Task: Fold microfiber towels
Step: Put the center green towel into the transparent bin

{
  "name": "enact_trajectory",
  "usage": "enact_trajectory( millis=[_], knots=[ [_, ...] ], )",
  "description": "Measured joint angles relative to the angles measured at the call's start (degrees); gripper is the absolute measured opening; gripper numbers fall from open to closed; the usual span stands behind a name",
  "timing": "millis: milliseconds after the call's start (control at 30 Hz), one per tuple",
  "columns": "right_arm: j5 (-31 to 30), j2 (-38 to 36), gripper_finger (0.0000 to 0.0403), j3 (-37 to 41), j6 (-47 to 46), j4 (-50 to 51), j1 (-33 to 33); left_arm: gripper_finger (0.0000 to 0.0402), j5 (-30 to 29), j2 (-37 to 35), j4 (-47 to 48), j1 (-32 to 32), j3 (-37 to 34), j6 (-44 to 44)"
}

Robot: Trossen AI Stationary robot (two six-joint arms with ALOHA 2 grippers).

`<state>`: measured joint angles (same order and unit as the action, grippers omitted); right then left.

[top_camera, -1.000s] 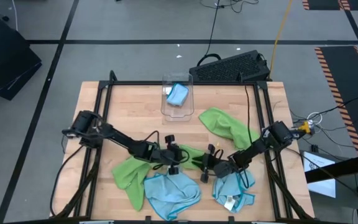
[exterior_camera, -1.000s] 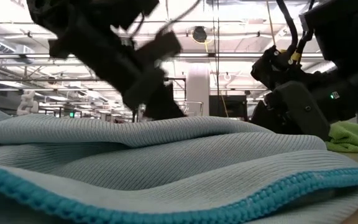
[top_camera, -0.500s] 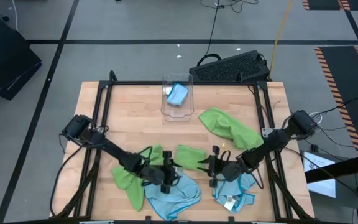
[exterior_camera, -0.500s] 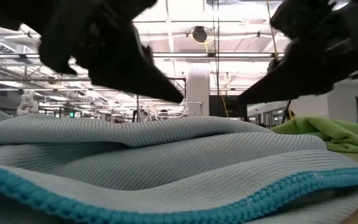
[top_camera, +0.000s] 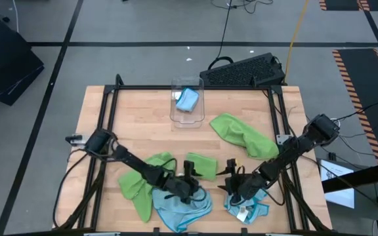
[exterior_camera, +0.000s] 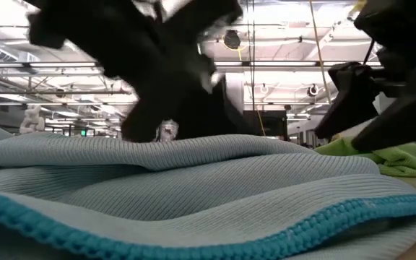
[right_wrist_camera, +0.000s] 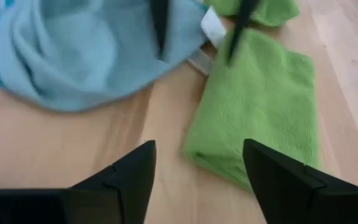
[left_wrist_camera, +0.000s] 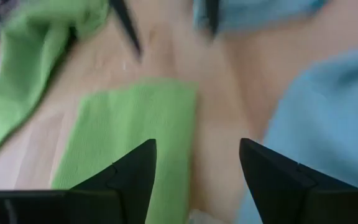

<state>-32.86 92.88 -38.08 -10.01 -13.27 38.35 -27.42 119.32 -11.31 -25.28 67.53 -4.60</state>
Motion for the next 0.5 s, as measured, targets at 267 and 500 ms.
enact_trajectory(
  millis=[267, 500],
  knots=[
    [-0.3, -0.1, 0.0265, -1.2, 2.2, 5.6, -0.7, 0.023, 0.9, 4.6, 4.7, 3.5, 5.5, -0.9],
    [-0.4, 0.0, 0.0265, -0.9, 4.5, 6.9, -1.5, 0.0179, 4.1, 5.0, 6.5, 6.0, 5.8, 0.7]
  ],
)
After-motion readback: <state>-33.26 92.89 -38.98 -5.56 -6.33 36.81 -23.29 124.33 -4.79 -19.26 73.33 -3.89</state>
